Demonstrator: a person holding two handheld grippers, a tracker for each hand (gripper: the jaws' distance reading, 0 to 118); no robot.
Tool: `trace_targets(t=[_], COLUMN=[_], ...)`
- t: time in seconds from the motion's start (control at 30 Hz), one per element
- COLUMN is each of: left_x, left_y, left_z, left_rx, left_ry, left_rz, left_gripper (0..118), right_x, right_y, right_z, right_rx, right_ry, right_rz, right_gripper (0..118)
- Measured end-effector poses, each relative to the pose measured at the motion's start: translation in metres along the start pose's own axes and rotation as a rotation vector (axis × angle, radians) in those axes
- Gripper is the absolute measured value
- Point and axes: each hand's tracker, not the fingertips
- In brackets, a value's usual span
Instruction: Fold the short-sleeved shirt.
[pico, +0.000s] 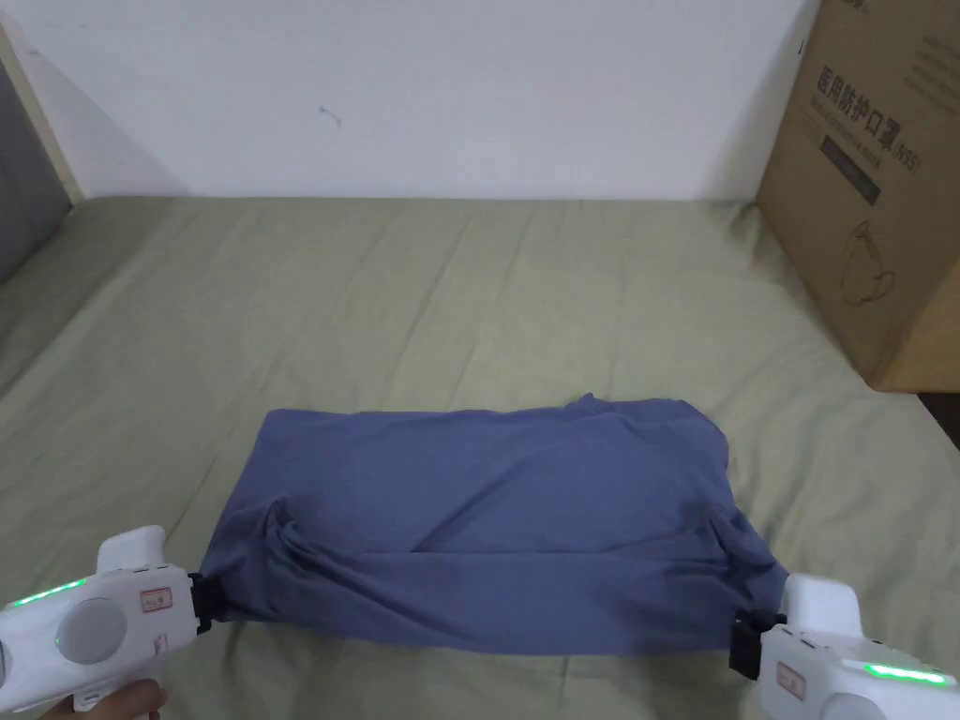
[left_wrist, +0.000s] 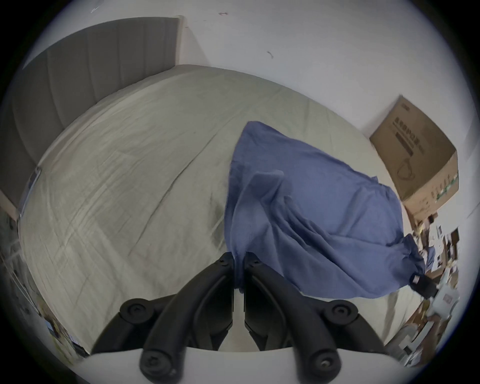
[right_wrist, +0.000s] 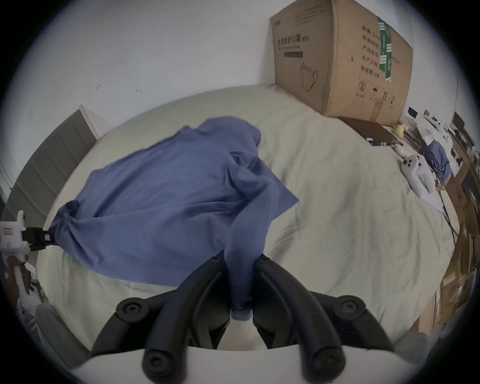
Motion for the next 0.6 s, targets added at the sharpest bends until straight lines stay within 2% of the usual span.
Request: trace_targets(t=[0.17, 0.33, 0.47, 0.57, 0.6], left_x=[-0.02, -0.036, -0.055, -0.054, -0.052], left_y=[-0.018, -0.062, -0.089, -0.103, -0.105], left_z=[0.035, 0.064, 0.055, 0.04, 0.035], left_rx=[0.005, -0.041, -0.121, -0.134, -0.149], left_ry=[-0.017, -0.012, 0.023, 0.056, 0.071], left_rz=[0.026, 0.016, -0.01, -0.074, -0.093], left_gripper=[5, 5, 5, 5, 5], right_x=[0.014, 0.021, 0.025, 0.024, 0.023], right_y=[-0.012, -0.05, -0.08, -0.091, -0.093], right_z=[0.038, 0.059, 0.048, 0.032, 0.03], right_rx=[0.024, -0.041, -0.115, -0.173, -0.172], right_ry=[0.017, 0.041, 0.027, 0.007, 0.007], right_rz=[-0.032, -0.082, -0.099, -0.063, -0.075], right_gripper=[13, 13, 13, 14, 14])
